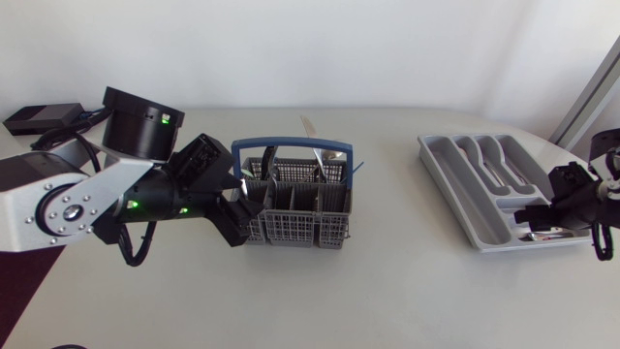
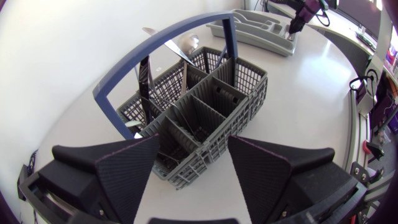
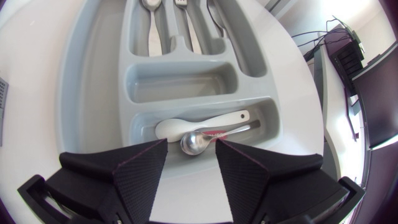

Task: Sort the cutlery from the basket into the organizer compartments.

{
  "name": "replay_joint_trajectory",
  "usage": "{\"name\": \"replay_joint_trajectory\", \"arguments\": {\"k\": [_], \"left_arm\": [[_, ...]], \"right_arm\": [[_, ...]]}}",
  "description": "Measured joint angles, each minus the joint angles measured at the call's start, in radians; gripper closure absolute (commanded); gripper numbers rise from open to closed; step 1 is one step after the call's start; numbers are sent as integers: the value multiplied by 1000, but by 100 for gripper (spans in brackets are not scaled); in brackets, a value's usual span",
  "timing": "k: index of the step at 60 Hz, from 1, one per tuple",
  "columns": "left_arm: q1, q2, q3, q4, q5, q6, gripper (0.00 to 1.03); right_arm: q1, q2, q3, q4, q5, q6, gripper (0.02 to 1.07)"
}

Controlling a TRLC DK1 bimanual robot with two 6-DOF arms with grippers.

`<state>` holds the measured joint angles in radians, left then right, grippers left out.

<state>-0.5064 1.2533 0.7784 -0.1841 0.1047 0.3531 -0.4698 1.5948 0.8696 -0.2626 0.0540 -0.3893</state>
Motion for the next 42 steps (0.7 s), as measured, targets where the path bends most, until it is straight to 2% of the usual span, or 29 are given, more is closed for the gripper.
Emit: {"name": "replay_joint_trajectory", "arguments": {"k": [11, 21, 32, 42], "left_arm": [[-3, 24, 18, 14, -26, -25, 28], [-30, 57, 23, 95, -86, -48, 29], [-70, 89, 15, 214, -156, -84, 34], [-83, 171, 23, 238, -197, -140, 35]], "right_arm": [[12, -193, 0, -91, -69, 27, 37], [49, -327, 0, -143, -153, 89, 35], [100, -360, -23, -135, -214, 148, 35], [137, -328, -40, -95, -253, 188, 35]]}}
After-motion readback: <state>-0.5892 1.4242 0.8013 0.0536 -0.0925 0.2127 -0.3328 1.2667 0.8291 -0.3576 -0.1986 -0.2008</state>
